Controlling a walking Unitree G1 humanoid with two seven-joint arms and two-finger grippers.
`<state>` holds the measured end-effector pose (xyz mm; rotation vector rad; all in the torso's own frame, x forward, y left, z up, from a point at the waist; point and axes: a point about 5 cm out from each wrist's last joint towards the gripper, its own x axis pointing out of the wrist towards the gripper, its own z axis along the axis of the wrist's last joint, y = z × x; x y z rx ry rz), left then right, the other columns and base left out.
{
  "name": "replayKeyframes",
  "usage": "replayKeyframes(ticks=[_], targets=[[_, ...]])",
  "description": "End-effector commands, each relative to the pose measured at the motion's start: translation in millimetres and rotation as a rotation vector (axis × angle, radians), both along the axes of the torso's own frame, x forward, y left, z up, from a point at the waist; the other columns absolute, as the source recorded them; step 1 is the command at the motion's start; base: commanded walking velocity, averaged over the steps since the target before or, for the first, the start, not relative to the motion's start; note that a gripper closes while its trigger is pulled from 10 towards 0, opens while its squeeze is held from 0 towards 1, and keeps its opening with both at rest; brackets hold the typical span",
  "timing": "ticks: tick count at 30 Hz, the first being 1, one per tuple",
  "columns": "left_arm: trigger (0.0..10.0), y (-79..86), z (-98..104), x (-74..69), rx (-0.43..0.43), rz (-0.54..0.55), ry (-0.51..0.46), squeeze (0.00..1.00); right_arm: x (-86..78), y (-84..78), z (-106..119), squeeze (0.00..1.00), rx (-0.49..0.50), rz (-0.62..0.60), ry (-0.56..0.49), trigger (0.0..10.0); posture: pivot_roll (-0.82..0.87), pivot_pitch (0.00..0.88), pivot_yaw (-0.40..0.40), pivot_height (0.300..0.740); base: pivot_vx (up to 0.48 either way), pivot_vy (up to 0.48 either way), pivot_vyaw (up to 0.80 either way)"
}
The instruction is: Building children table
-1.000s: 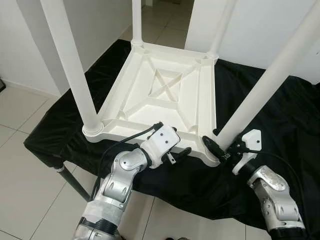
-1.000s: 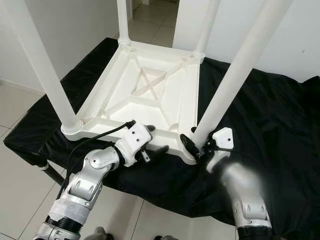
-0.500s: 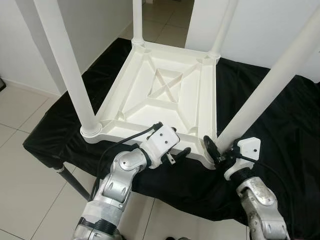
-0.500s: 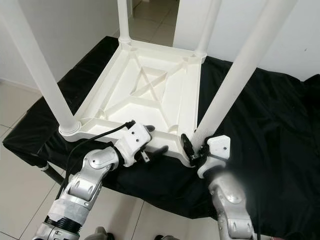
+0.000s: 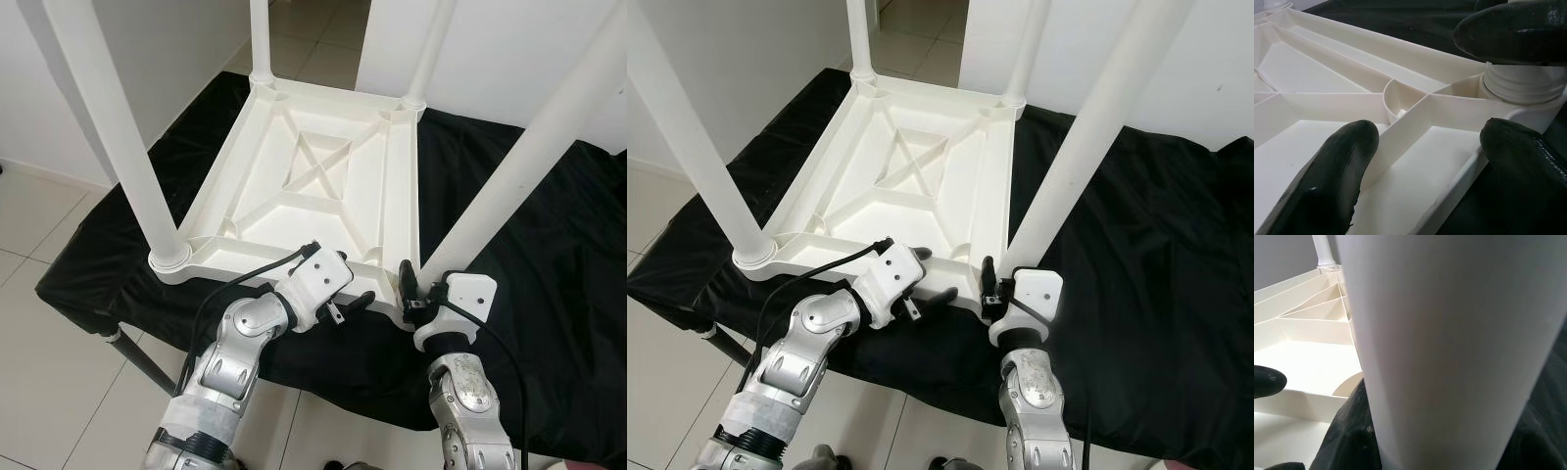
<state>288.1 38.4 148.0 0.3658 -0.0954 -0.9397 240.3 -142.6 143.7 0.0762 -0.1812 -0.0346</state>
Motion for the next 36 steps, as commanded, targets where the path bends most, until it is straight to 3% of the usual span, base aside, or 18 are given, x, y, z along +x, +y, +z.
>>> replayKeyframes(ticks=[1, 2, 3, 5, 6, 14, 15, 17, 18, 21, 29, 33, 36], targets=[[10.0, 3.4, -1.8, 1.9, -0.023, 0.093, -0.011, 0.0, -3.6, 2.9, -6.4, 0.0, 0.022, 0.007, 0.04, 10.0, -0.03, 0.13, -0.017, 0.74, 0.0, 0.0, 0.0], [10.0, 3.5, -1.3, 2.4, -0.023, 0.095, -0.012, 0.0, -3.7, 3.7, -6.1, 0.0, 0.02, 0.007, 0.041, 10.0, -0.03, 0.13, -0.017, 0.74, 0.0, 0.0, 0.0], [10.0, 3.8, -0.9, 3.1, -0.023, 0.097, -0.013, 0.0, -3.5, 4.2, -6.3, 0.17, 0.02, 0.006, 0.044, 10.0, -0.02, 0.13, -0.02, 0.74, 0.0, 0.0, 0.0], [10.0, 3.9, -0.7, 3.6, -0.023, 0.099, -0.014, 0.0, -3.3, 4.3, -6.5, 0.17, 0.02, 0.005, 0.045, 10.0, -0.02, 0.13, -0.02, 0.74, 0.0, 0.0, 0.0], [10.0, 4.1, -0.4, 3.9, -0.024, 0.1, -0.014, 0.0, -3.2, 3.3, -6.3, 1.0, 0.018, 0.002, 0.042, 10.0, -0.02, 0.129, -0.02, 0.74, 0.0, 0.0, 0.0], [10.0, 4.3, -1.7, 3.3, -0.022, 0.104, -0.013, 0.0, -3.9, -10.7, 0.2, 1.0, -0.036, 0.053, -0.021, 10.0, -0.02, 0.125, -0.023, 0.74, 0.0, 0.0, 0.0], [10.0, 4.3, -1.5, 3.6, -0.022, 0.105, -0.014, 0.0, -4.1, -12.3, 0.6, 0.56, -0.042, 0.078, -0.026, 10.0, -0.02, 0.124, -0.023, 0.74, 0.0, 0.0, 0.0], [10.0, 4.4, -1.4, 4.0, -0.022, 0.105, -0.015, 0.0, -4.1, -13.0, 0.7, 0.56, -0.045, 0.094, -0.028, 10.0, -0.02, 0.123, -0.023, 0.74, 0.0, 0.0, 0.0], [10.0, 4.4, -1.3, 4.2, -0.022, 0.105, -0.015, 0.0, -4.3, -14.2, 1.2, 0.0, -0.047, 0.111, -0.031, 10.0, -0.02, 0.123, -0.023, 0.74, 0.0, 0.0, 0.0], [10.0, 4.1, 0.2, 5.3, -0.023, 0.104, -0.02, 0.0, -1.2, -21.8, 5.4, 0.0, -0.073, 0.161, -0.061, 10.0, -0.02, 0.12, -0.018, 0.74, 0.0, 0.0, 0.0], [10.0, 3.7, 1.6, 6.8, -0.023, 0.101, -0.024, 0.0, 3.1, -21.3, 7.3, 0.0, -0.1, 0.278, -0.067, 10.0, -0.02, 0.115, -0.015, 0.74, 0.0, 0.0, 0.0], [10.0, 4.2, 3.1, 8.0, -0.02, 0.099, -0.032, 0.0, 6.0, -22.6, 4.6, 0.0, -0.15, 0.444, -0.04, 10.0, -0.01, 0.108, -0.014, 0.74, 0.0, 0.0, 0.0], [10.0, 4.1, 3.5, 8.4, -0.02, 0.099, -0.033, 0.0, 7.6, -23.9, 4.3, 0.0, -0.165, 0.476, -0.034, 10.0, -0.01, 0.106, -0.013, 0.74, 0.0, 0.0, 0.0]])
